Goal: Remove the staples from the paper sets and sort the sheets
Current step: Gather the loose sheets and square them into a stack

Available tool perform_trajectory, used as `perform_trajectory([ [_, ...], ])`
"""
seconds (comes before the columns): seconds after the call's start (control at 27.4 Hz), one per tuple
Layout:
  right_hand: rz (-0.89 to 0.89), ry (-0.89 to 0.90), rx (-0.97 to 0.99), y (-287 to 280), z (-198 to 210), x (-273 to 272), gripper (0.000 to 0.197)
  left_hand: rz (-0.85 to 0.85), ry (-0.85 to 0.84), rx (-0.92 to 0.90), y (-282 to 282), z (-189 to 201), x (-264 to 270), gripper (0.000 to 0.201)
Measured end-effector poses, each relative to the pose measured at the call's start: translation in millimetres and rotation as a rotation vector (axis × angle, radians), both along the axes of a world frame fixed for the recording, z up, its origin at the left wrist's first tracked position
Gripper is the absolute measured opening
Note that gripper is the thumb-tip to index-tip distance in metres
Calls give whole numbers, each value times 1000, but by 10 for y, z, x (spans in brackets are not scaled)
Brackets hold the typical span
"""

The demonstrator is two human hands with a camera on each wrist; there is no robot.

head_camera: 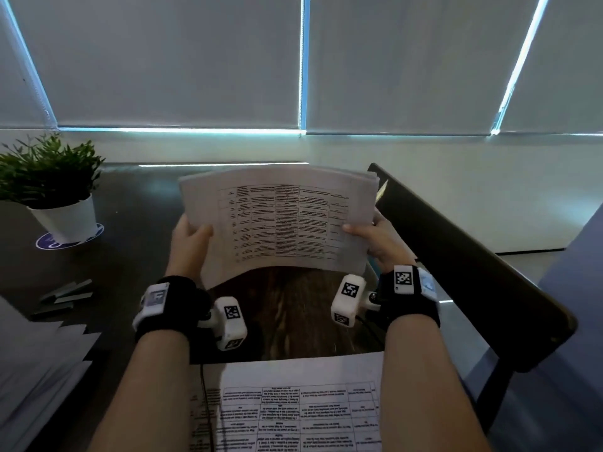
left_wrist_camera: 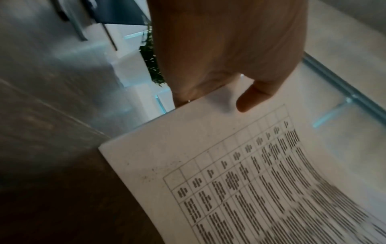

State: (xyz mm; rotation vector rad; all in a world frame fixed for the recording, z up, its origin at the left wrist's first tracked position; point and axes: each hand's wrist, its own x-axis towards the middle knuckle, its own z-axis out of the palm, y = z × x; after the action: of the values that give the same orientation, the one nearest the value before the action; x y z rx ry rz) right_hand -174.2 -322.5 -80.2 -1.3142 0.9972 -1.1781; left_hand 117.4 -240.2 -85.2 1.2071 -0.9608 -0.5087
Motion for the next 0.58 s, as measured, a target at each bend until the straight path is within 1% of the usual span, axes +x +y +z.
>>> perform_trajectory([
  [0.07,-20,-46,2,-30,20,85,38,18,-34,-35,-25,22,-32,30],
  [0.15,-59,-87,-57,-68,71,107,37,86,-57,-102,-44,117,-11,28],
  [0.22,-122,-41,-106,-64,96,51,47,161,-97,-123,-16,164,18,24],
  [0.26,-167,20,-127,-57,97,14,55,178,-128,-127,2,145,26,31],
  [0.29,-218,74,-167,-25,102,-12,62,176,-164,-140,41,137,2,48],
  [0.33,-269,122,-250,9,122,-32,70,170,-207,-163,74,138,-31,67],
  [0.37,-314,163,-377,59,171,-36,80,183,-264,-192,98,153,-74,80],
  [0.4,-342,216,-514,106,241,-31,87,223,-336,-218,101,172,-92,85],
  [0.44,-354,295,-617,143,322,-28,88,280,-417,-227,95,215,-93,82],
  [0.51,-370,483,-723,196,454,-37,79,380,-532,-217,84,268,-57,68],
  [0.58,-430,595,-747,233,511,-93,59,392,-529,-248,101,242,-17,61],
])
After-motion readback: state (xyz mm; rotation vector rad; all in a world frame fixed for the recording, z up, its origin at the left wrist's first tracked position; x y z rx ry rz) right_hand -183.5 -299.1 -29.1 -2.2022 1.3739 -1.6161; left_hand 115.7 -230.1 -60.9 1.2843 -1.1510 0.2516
